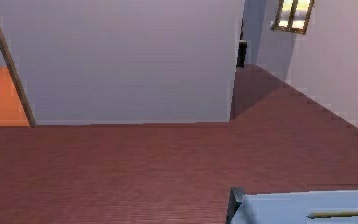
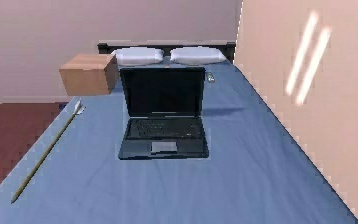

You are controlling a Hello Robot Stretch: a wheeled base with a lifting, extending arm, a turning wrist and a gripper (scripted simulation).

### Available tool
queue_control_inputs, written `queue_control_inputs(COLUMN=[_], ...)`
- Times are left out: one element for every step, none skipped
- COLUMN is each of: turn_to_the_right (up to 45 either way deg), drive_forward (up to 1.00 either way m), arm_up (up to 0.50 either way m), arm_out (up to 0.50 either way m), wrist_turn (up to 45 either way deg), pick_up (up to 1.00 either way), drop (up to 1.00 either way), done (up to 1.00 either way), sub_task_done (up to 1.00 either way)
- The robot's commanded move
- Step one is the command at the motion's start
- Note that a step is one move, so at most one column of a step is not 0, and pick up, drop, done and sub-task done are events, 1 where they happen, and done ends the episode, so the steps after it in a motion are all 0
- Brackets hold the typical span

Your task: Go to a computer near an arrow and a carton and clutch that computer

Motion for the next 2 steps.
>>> queue_control_inputs(turn_to_the_right=[0.0,0.0], drive_forward=[0.0,0.0], arm_up=[0.3,0.0], arm_out=[0.0,0.4], wrist_turn=[0.0,0.0], pick_up=[0.0,0.0], drop=[0.0,0.0], done=[0.0,0.0], sub_task_done=[0.0,0.0])
